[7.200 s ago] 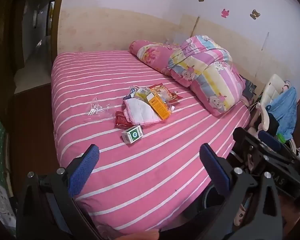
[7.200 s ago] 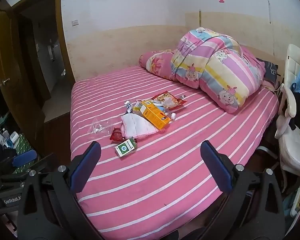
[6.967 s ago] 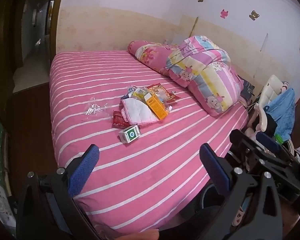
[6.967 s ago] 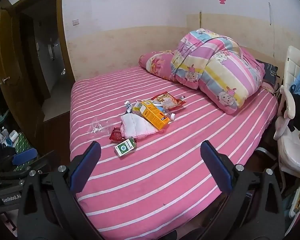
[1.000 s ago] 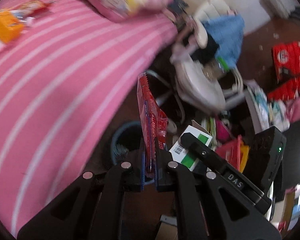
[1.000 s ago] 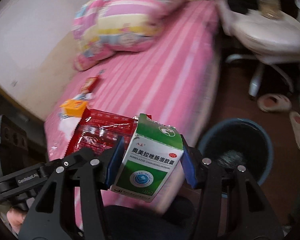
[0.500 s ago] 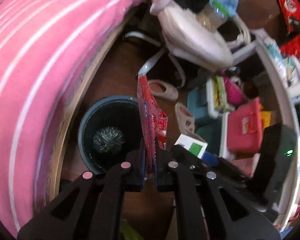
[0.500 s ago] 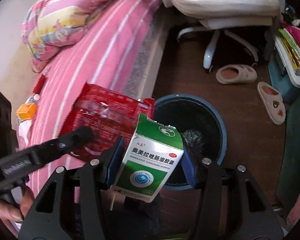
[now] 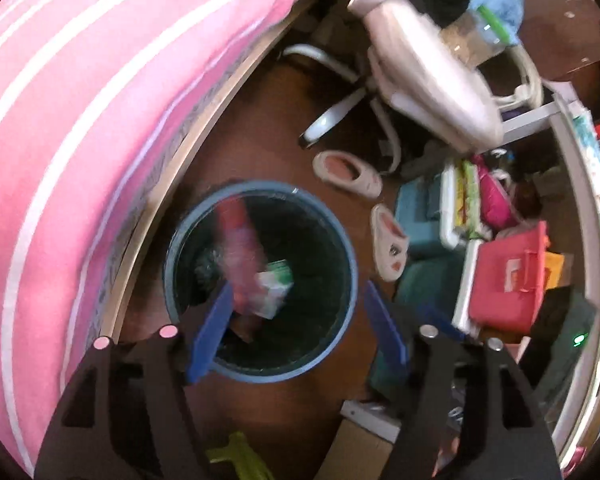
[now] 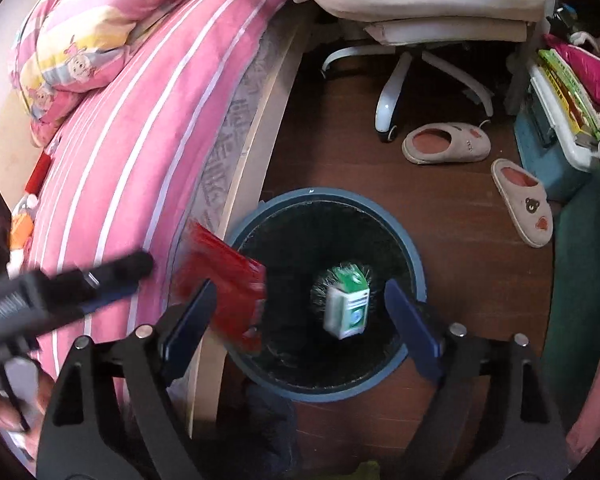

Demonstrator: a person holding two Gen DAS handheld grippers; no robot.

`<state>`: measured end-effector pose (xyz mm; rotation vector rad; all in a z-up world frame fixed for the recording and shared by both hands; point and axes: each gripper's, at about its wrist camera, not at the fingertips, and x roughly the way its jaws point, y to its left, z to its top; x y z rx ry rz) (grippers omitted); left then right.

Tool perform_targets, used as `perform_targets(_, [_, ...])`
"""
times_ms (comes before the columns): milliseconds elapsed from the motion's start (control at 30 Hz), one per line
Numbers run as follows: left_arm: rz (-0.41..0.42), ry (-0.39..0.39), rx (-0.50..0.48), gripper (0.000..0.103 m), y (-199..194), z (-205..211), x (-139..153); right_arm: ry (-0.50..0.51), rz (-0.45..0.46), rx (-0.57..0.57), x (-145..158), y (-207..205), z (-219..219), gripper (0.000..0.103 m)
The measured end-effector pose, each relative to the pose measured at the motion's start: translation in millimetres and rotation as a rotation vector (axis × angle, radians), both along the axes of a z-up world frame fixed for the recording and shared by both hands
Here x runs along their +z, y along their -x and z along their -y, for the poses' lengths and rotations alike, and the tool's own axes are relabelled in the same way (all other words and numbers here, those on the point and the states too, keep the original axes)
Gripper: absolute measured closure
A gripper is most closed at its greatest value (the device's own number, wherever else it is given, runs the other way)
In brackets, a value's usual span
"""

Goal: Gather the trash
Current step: 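Carry both items over the floor bin and open both tools to drop them, then swing both tools back toward the remaining trash on the bed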

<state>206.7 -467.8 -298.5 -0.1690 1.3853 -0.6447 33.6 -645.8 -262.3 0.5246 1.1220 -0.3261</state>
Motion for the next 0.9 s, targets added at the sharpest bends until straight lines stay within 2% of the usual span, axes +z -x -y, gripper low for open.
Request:
perform_targets(133, [0.030,0.028,0.017,0.030,6,-12,16,0.029,0.040,0.020,18,8,-16,0.016])
perform_targets(267, [0.084,0.104,0.054,0.022,17,-37,46,0.054,0.106,0.058,50,7,-40,0.014])
perform_targets(333, [0.125,0.150,0.099,0.018,24,-59,65,0.071,0.148,0.095,70,5,-56,0.013])
perform_targets(433, [0.120,0.218,0.168,0.018,33,-91,82,0.095,0.205,0.151,97,-2,-82,0.012])
perform_targets(500, [0.132,0.256,0.223,0.017,41,-120,96,0.104,0.239,0.189,114,-6,-99,0.012])
perform_targets(567, [0.163,0.266,0.256,0.015,46,-142,108,0.120,0.275,0.231,130,-10,-119,0.011])
perform_targets(667, [0.221,0.270,0.343,0.015,56,-198,129,0.125,0.314,0.305,150,-18,-156,0.010])
perform_targets(767, [0.249,0.258,0.421,0.015,61,-248,138,0.111,0.342,0.372,162,-26,-196,0.009])
perform_targets(900, [0.265,0.243,0.575,0.015,70,-339,140,0.090,0.360,0.481,169,-43,-258,0.009])
